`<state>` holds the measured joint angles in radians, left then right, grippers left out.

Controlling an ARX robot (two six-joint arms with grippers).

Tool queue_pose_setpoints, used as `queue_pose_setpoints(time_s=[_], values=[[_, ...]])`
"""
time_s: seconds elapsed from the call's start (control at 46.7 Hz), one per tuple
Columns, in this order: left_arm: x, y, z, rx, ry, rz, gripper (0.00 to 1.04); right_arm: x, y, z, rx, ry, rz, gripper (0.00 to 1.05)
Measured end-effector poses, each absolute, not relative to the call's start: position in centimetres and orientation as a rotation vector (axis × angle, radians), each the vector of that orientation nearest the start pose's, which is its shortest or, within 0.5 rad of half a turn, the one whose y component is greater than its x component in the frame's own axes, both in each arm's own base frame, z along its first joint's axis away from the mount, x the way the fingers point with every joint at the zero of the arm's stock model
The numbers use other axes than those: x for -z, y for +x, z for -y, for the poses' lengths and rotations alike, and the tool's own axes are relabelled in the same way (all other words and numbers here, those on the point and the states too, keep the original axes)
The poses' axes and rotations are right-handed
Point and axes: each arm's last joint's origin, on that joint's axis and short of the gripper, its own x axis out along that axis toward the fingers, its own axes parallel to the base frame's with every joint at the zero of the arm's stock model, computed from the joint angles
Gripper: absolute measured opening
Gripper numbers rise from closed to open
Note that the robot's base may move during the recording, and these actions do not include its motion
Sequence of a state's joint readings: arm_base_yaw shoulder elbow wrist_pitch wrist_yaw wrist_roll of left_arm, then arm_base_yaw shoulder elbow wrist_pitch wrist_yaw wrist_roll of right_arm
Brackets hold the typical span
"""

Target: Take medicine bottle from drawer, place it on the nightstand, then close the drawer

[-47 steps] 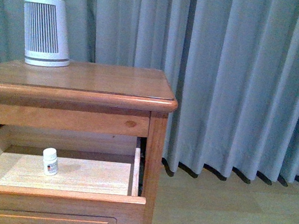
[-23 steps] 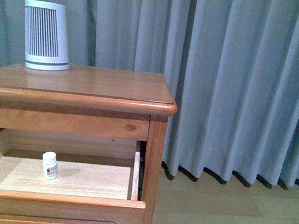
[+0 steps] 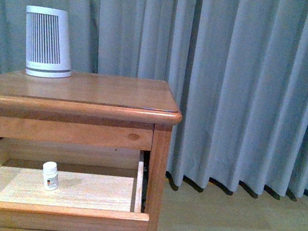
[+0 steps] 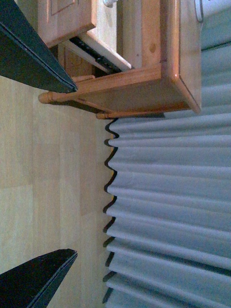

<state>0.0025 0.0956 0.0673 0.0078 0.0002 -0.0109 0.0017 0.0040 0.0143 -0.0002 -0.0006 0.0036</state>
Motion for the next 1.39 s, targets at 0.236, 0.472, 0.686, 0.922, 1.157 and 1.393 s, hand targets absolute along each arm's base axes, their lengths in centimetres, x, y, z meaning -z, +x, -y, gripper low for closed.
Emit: queue_pose_setpoints(time_s=[0.236, 0.472, 0.686, 0.922, 1.157, 1.393], values=[[-17.9, 9.7, 0.0, -0.002, -0.011, 0.007, 0.04, -16.8, 9.7, 0.0, -0.002, 0.003, 0.010, 0.98], [-16.6, 9.7, 0.0, -0.002, -0.011, 0.002, 0.04, -16.8, 9.7, 0.0, -0.002, 0.004, 0.010, 0.98], [-16.6, 9.7, 0.0, -0.002, -0.011, 0.002, 0.04, -16.8, 9.7, 0.0, -0.002, 0.004, 0.010, 0.98], [-16.6, 9.7, 0.0, -0.002, -0.011, 0.002, 0.31, -16.8, 9.7, 0.0, -0.002, 0.004, 0.010, 0.98], [-16.6, 9.7, 0.0, -0.002, -0.011, 0.002, 0.72, -16.8, 9.7, 0.0, -0.002, 0.004, 0.010, 0.98], [-16.6, 9.7, 0.0, -0.002, -0.010, 0.002, 0.98, -16.8, 9.7, 0.0, -0.002, 0.004, 0.010, 0.98]])
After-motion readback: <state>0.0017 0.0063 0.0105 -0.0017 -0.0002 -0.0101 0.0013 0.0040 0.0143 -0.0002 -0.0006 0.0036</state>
